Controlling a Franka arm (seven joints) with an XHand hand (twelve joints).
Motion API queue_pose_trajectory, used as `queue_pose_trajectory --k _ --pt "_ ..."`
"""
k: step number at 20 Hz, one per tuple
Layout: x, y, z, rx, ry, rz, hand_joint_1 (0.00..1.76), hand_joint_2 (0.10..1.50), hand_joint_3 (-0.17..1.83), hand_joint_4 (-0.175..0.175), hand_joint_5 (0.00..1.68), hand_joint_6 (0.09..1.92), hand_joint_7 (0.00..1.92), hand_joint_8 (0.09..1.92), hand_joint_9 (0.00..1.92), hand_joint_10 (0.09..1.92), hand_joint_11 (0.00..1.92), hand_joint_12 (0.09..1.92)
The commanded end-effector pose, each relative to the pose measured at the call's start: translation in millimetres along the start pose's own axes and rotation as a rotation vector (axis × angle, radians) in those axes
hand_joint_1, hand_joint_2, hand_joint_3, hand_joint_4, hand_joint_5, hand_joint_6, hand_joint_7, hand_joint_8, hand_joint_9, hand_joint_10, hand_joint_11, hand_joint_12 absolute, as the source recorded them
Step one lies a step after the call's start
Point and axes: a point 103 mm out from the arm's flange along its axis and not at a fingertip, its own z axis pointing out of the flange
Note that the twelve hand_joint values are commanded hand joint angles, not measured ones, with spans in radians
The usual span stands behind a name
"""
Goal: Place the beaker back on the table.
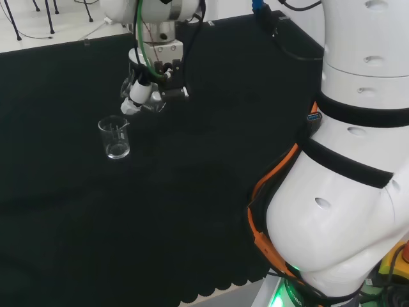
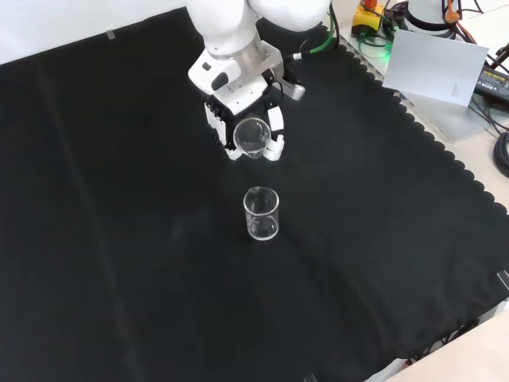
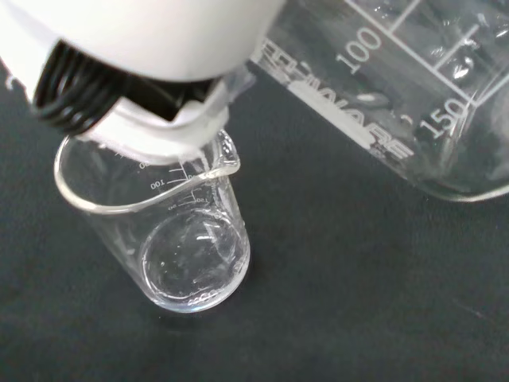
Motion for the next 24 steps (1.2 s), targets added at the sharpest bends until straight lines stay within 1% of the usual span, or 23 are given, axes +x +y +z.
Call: queue_pose_trajectory --k 1,5,8,10,15,20,24 --pt "-26.7 -0.2 -0.7 -0.062 0.075 -0.022 1.18 0.61 0.74 -0.078 1.28 0.70 1.62 0.53 1.53 0.64 1.37 0.77" --pt "-37.8 0.8 7.0 -0.092 0.125 -0.060 1.18 0.61 0.74 -0.077 1.28 0.70 1.62 0.53 1.53 0.65 1.36 0.77" --pt "-45.6 5.0 14.8 -0.087 0.157 -0.078 1.18 0.61 0.74 -0.075 1.28 0.70 1.62 0.53 1.52 0.65 1.36 0.77" --pt "-49.6 8.0 20.5 -0.098 0.189 -0.087 1.18 0.61 0.74 -0.073 1.28 0.70 1.62 0.53 1.52 0.65 1.36 0.77" --pt "-55.2 17.2 37.2 -0.101 0.288 -0.167 1.18 0.62 0.74 -0.072 1.28 0.70 1.62 0.53 1.51 0.65 1.35 0.77" --pt "-57.2 23.8 54.7 -0.130 0.372 -0.207 1.18 0.62 0.73 -0.073 1.28 0.70 1.61 0.54 1.50 0.65 1.35 0.77" --pt "-57.4 30.5 67.4 -0.102 0.434 -0.220 1.18 0.62 0.73 -0.074 1.28 0.70 1.61 0.54 1.50 0.65 1.35 0.77"
